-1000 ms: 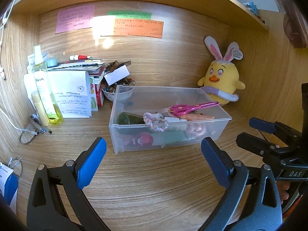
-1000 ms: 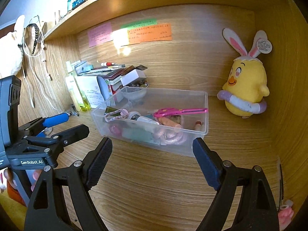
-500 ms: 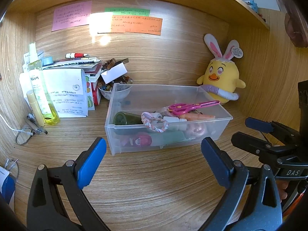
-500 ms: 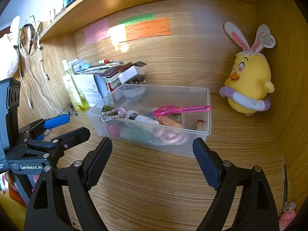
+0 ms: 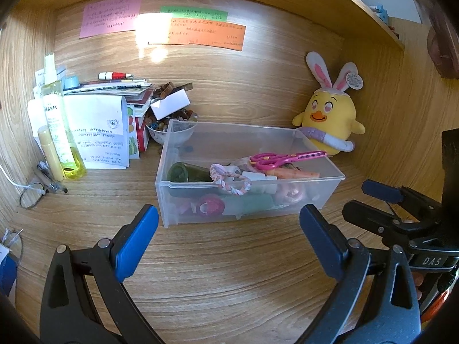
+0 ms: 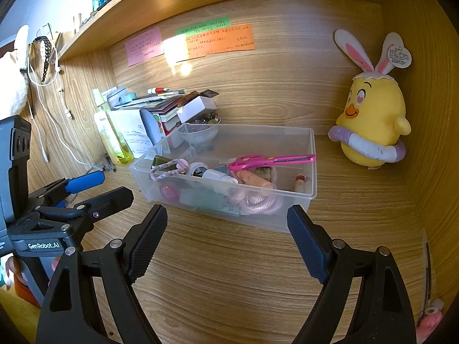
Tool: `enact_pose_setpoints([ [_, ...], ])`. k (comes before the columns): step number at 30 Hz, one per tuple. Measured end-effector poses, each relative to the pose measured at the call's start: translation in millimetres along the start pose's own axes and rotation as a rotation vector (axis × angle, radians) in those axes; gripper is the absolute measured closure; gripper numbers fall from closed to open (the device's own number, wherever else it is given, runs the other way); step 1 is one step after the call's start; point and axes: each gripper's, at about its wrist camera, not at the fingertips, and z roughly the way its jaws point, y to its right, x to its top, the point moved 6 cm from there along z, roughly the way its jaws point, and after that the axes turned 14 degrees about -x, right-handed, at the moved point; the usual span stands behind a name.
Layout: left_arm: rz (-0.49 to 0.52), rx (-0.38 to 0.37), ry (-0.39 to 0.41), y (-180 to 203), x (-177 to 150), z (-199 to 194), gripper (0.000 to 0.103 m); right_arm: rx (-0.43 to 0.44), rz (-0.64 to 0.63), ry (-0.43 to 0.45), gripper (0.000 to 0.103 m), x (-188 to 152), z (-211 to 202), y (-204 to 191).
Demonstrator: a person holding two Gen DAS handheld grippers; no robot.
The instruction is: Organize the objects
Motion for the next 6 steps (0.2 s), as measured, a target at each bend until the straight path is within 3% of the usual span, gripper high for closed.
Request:
enact_pose_setpoints([
  [6, 0.0, -0.005, 0.014, 2.0, 0.7, -3.6, 0.003, 0.0, 0.011, -0.005, 0.019, -2.0, -1.2, 0.0],
])
